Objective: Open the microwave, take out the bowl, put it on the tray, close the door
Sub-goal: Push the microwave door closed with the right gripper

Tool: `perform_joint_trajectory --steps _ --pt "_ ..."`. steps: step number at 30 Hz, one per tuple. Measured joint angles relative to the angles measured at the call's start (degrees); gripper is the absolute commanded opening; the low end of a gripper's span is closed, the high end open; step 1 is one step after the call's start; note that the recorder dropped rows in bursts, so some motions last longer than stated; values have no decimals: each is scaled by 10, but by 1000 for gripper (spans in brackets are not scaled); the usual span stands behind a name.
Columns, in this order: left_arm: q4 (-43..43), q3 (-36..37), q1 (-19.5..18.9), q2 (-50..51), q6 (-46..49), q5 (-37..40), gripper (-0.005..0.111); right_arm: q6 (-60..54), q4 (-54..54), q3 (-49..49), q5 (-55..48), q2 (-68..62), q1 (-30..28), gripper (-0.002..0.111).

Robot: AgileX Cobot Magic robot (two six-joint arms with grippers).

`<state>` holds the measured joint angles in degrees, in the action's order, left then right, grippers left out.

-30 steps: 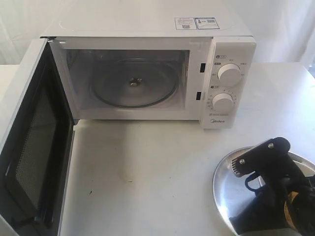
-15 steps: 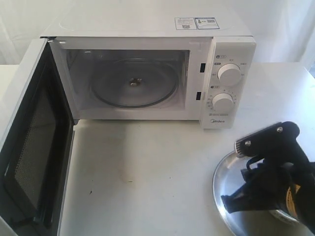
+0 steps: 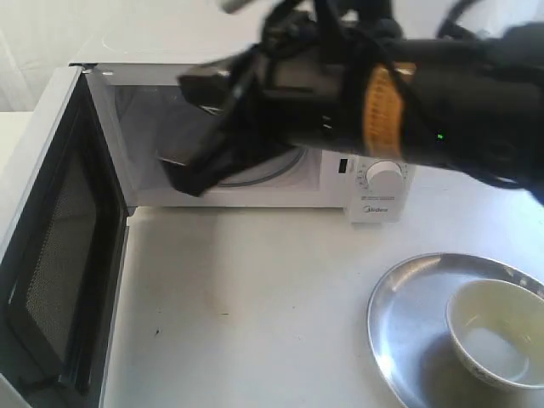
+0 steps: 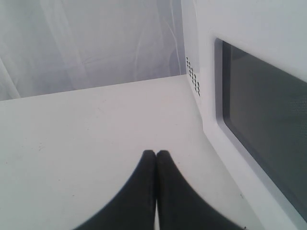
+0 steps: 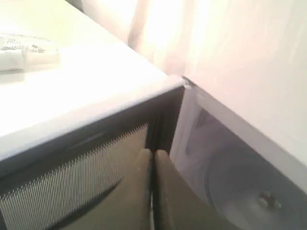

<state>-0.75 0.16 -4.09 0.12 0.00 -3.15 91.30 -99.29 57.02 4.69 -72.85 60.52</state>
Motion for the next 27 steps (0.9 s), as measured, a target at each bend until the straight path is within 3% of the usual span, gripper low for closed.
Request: perform_joint_trajectory --steps 3,10,15,19,23,25,27 --pt "0 0 0 0 0 0 0 -24 -4 97 -89 -111 66 0" --pt "0 0 0 0 0 0 0 -37 -5 204 -339 -280 228 0" --pt "0 0 0 0 0 0 0 -56 -5 254 -415 -330 270 0" --pt "0 0 0 0 0 0 0 -97 -5 278 -471 -360 278 0" --pt "0 0 0 0 0 0 0 -270 -18 287 -683 -382 276 0" --pt "0 0 0 0 0 0 0 -378 27 286 -714 -386 244 0" --pt "0 0 0 0 0 0 0 -419 68 283 -731 -383 144 0"
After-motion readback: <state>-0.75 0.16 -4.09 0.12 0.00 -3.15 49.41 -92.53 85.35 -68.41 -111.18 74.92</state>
